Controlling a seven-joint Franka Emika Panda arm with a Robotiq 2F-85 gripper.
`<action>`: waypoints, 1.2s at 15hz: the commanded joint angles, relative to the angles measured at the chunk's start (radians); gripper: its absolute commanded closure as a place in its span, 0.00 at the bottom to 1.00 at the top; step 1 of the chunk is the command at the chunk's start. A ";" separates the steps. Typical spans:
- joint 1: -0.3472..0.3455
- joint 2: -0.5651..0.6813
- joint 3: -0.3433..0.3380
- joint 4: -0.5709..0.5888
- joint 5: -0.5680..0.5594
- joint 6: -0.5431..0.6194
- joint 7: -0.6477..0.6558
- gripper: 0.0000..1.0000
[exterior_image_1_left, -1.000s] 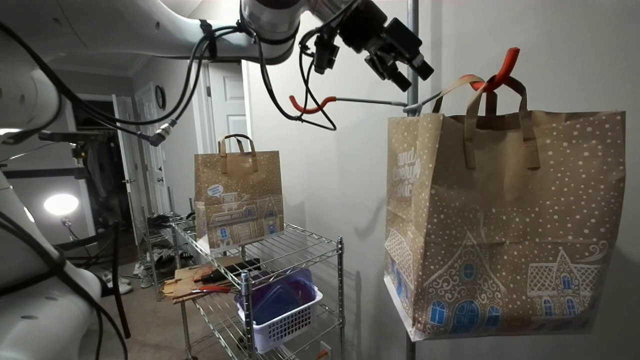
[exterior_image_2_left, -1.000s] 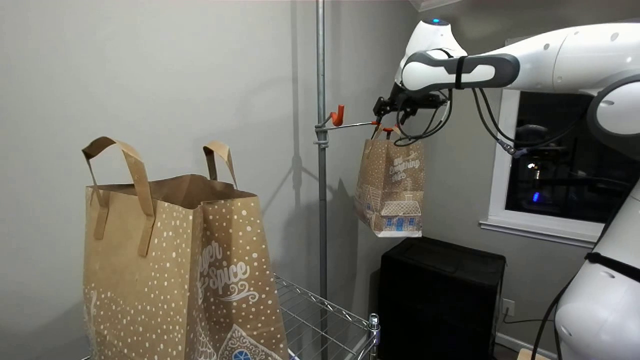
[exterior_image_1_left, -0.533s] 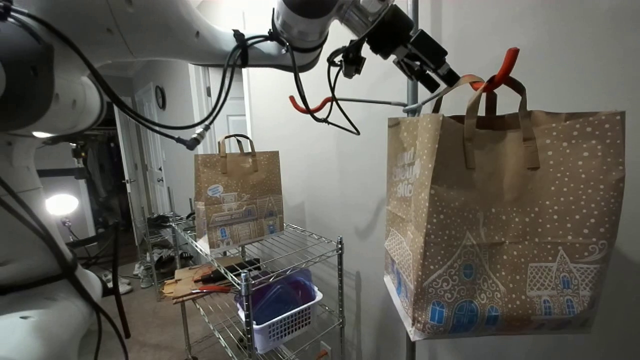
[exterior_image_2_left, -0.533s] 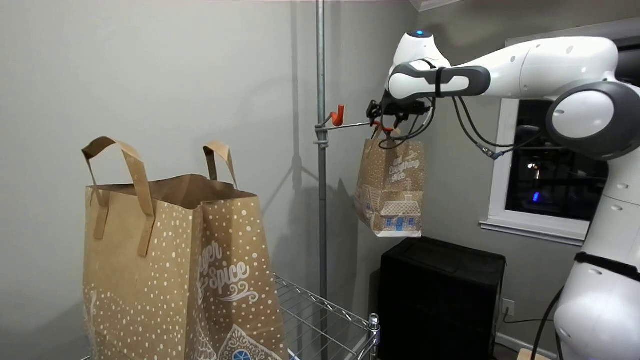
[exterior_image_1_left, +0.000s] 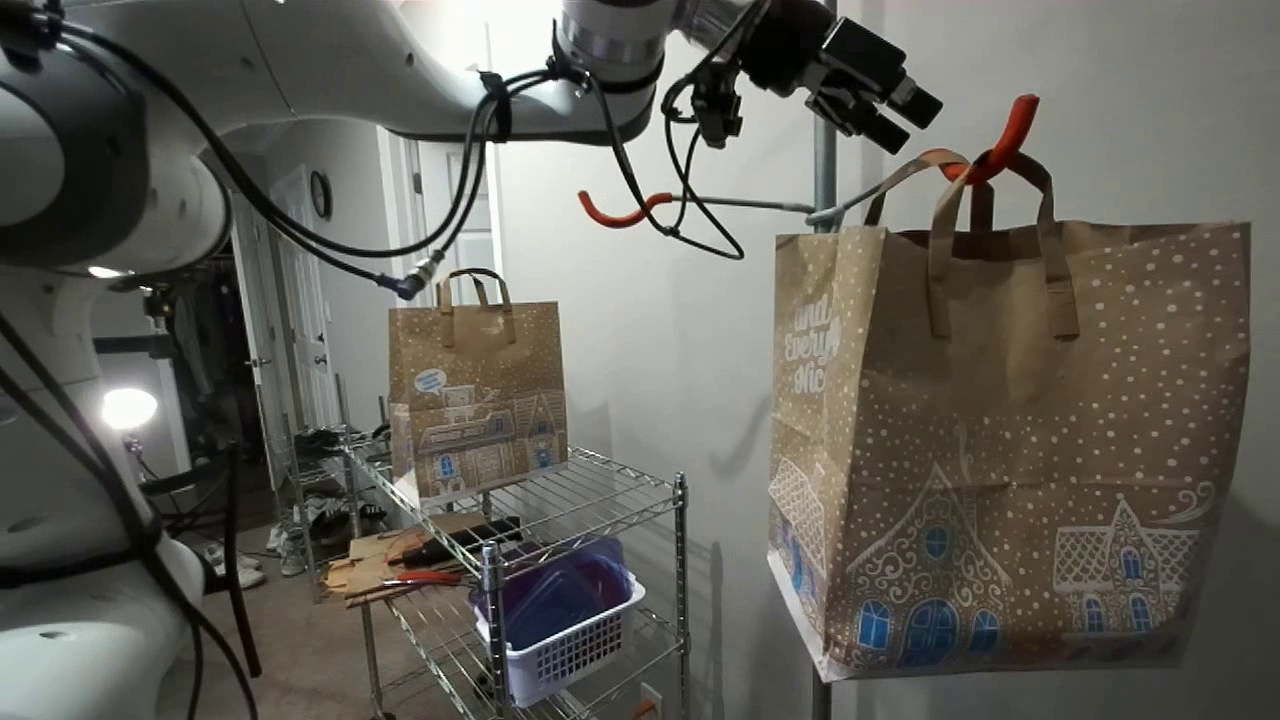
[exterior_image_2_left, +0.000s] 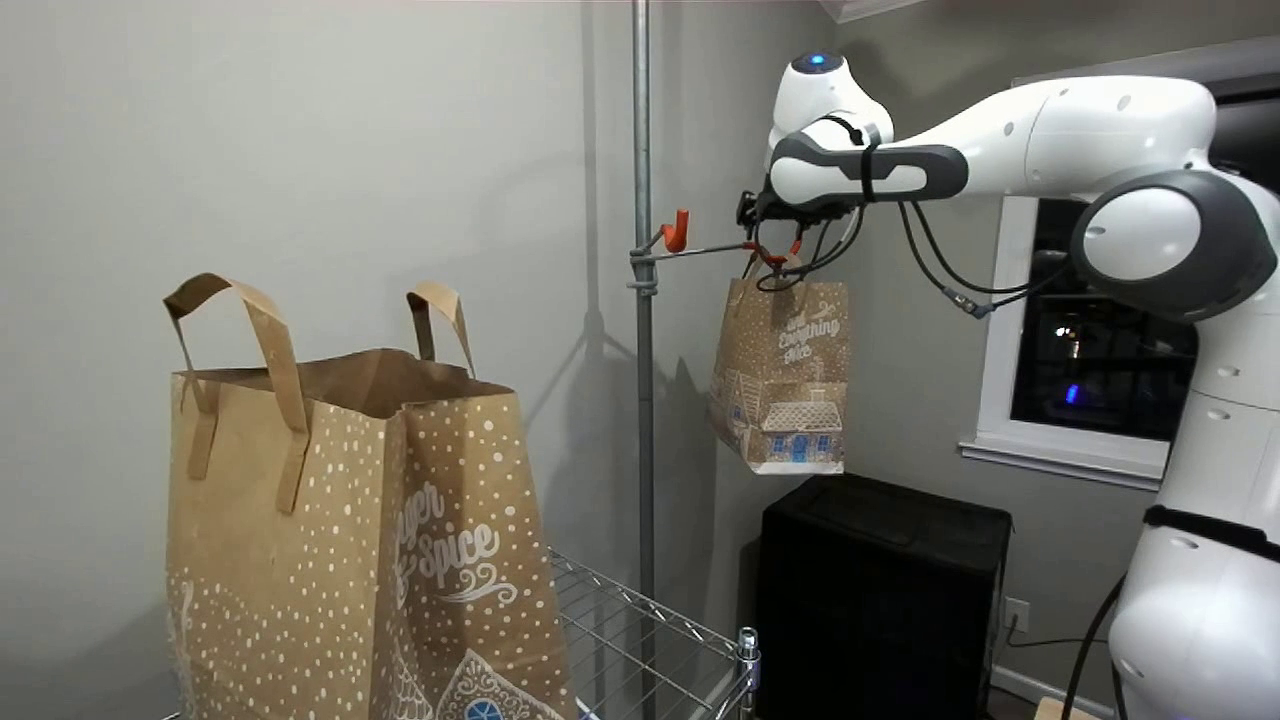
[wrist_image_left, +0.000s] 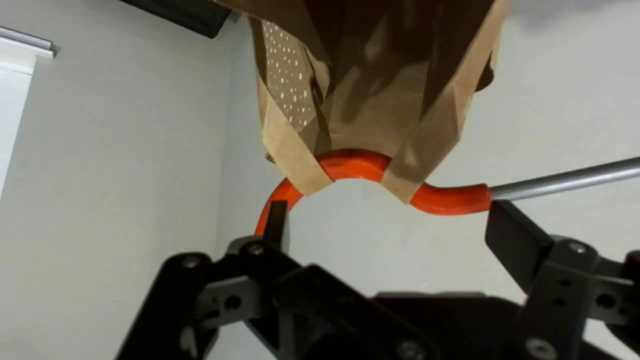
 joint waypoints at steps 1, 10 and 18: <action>0.010 0.016 0.009 0.035 0.010 -0.075 -0.006 0.00; 0.003 0.074 0.002 0.061 0.004 -0.152 0.013 0.00; 0.006 0.083 -0.014 0.086 -0.114 -0.198 0.044 0.00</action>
